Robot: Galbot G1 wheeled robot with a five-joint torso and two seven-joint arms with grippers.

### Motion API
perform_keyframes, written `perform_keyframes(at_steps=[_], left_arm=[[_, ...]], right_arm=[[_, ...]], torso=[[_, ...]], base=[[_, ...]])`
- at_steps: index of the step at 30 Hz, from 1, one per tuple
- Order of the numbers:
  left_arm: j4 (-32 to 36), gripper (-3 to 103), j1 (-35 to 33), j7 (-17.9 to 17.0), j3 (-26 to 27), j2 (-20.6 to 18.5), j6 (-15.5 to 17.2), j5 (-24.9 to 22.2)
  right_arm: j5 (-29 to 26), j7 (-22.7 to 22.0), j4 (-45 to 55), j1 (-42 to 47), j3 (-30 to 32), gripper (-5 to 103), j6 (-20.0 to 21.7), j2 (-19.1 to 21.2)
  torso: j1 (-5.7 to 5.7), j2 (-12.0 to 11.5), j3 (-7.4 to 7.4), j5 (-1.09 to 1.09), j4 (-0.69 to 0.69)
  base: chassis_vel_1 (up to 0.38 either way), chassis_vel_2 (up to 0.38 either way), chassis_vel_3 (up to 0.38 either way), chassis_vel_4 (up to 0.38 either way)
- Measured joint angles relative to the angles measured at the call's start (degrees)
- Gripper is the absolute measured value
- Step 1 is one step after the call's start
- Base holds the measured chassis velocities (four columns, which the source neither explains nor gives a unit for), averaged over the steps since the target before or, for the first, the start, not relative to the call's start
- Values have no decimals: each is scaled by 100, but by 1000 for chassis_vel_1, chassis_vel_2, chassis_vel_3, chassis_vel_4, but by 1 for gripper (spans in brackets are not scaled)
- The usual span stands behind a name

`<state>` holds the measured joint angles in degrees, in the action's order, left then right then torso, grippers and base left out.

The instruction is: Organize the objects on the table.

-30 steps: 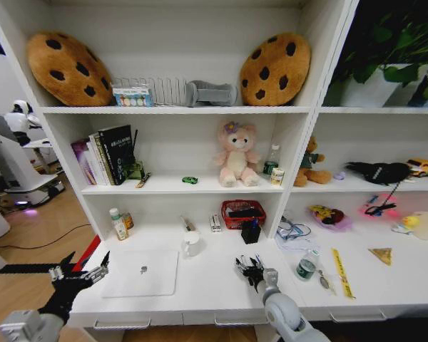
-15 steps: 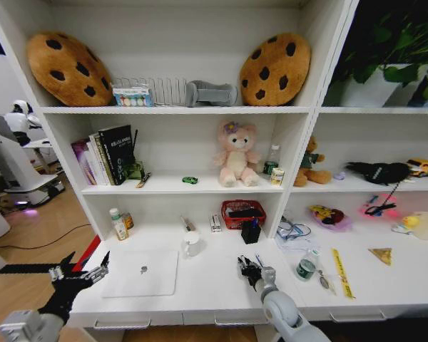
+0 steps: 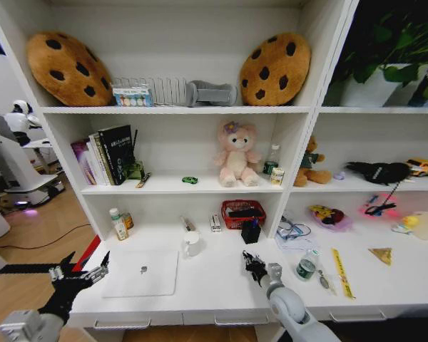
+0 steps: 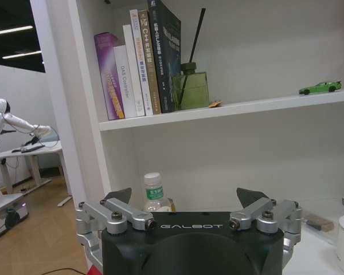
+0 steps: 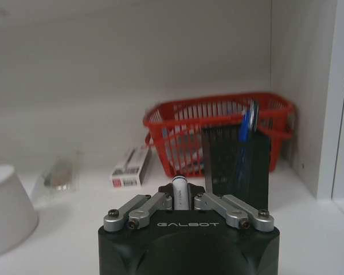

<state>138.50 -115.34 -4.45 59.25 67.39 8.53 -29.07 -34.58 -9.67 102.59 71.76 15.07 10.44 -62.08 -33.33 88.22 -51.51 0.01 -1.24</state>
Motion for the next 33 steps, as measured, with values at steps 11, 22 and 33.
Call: perform_keyframes(at_steps=[11, 22, 33], left_arm=[[0, 100, 0, 0, 0, 0, 0, 0], [0, 100, 0, 0, 0, 0, 0, 0], [0, 100, 0, 0, 0, 0, 0, 0]], right_arm=[[-51, 465, -1313, -1520, -129, 12, -928, 179], [114, 472, -2060, -2085, -335, 12, -1447, 0], [117, 414, -2436, -2693, -576, 12, -1648, -96]], torso=[[-1, 0, 0, 0, -1], [-1, 0, 0, 0, 0], [0, 0, 0, -1, 2]], base=[[0, 0, 0, 0], [0, 0, 0, 0], [0, 0, 0, 0]])
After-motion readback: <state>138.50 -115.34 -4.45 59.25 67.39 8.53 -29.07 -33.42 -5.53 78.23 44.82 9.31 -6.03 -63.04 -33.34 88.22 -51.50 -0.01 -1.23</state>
